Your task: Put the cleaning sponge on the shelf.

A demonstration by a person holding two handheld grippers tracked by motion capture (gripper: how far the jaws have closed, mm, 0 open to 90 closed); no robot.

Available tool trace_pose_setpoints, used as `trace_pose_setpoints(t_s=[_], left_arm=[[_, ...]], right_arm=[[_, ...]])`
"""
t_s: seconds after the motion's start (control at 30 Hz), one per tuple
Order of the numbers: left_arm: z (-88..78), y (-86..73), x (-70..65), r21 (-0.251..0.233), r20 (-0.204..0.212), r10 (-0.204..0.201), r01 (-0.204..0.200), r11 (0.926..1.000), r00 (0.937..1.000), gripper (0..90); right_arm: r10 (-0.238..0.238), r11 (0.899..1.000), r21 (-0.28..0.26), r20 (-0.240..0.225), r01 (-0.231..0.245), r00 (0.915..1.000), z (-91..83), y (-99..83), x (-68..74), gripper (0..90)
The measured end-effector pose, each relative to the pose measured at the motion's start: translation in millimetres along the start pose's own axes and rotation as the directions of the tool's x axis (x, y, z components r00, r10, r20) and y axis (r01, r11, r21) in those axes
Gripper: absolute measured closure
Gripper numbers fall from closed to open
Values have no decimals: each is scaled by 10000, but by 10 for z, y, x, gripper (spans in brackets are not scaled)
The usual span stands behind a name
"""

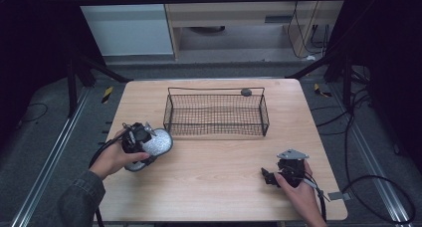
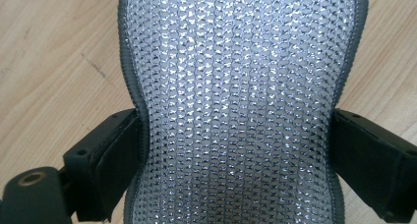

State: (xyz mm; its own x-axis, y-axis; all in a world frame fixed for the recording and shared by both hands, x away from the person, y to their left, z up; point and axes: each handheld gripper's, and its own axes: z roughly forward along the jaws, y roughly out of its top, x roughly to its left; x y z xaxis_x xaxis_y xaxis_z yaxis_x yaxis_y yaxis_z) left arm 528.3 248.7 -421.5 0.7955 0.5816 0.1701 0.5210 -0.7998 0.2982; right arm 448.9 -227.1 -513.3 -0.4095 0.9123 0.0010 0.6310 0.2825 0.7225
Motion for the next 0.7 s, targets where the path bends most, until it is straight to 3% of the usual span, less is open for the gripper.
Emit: trace_pose_setpoints(t_s=[0.3, 0.7], left_arm=[[-156, 76, -29, -140, -231, 412, -416, 9990, 9989, 83], [-431, 229, 39, -424, -679, 511, -541, 9976, 9964, 84]], right_arm=[[126, 9999, 44, -59, -126, 9999, -6, 3, 7, 5], [-19, 10000, -3, 7, 19, 10000, 4, 1, 1, 4]])
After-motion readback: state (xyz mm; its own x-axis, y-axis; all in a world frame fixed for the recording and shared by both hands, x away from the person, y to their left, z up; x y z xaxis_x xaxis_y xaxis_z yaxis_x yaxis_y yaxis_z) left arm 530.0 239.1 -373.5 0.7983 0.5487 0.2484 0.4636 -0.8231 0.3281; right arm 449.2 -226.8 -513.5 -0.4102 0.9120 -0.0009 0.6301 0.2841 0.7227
